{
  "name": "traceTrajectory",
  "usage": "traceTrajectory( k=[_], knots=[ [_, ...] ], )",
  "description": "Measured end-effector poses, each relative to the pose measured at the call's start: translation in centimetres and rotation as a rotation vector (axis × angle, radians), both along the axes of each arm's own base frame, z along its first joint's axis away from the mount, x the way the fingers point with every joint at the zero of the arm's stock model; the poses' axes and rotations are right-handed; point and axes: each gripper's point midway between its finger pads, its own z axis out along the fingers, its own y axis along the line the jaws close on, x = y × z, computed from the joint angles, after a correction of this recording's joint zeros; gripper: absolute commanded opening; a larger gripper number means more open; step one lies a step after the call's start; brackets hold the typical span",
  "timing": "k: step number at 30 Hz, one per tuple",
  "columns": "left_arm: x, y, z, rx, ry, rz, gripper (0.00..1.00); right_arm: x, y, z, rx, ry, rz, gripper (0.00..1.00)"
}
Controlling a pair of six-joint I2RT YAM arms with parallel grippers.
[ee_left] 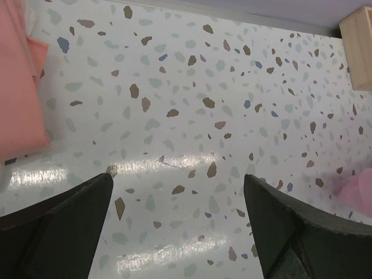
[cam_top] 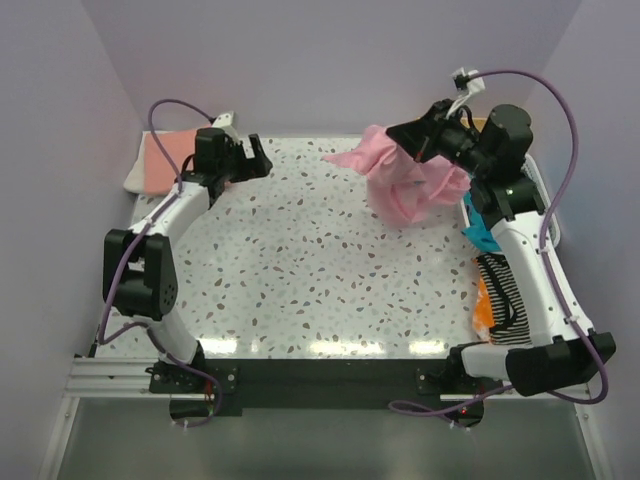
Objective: Fold and stack the t-shirts
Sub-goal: Move the tshirt to the center of the board
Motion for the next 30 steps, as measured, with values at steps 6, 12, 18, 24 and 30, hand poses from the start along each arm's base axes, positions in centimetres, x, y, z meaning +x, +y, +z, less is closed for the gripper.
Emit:
traceTrajectory(
  k=[6,12,18,24,30],
  knots=[
    [-2.8,1.1,1.0,-0.001,-0.01,0.048,1.0,-5.3,6.6,1.8,0.041,-0.017,0.309,0.0],
    [-5.2,2.6,6.1,0.003,-0.128,0.107,1.0,-10.6,10.5,3.2,0.076,-0.012,0.571,0.0],
    [-6.4,3.1,8.7,-0.003,-0.193,0.128,1.0,-11.7,11.2,3.9,0.07,-0.035,0.62,0.0],
    [-7.1,2.4,5.5,-0.006,-0.123,0.084,1.0,-3.2,10.3,-5.3,-0.069,0.186,0.293,0.0],
    [-8.9,0.2,-1.1,-0.019,0.022,-0.014,1.0,-0.3,4.4,-25.8,-0.381,0.695,-0.077,0.0]
  ],
)
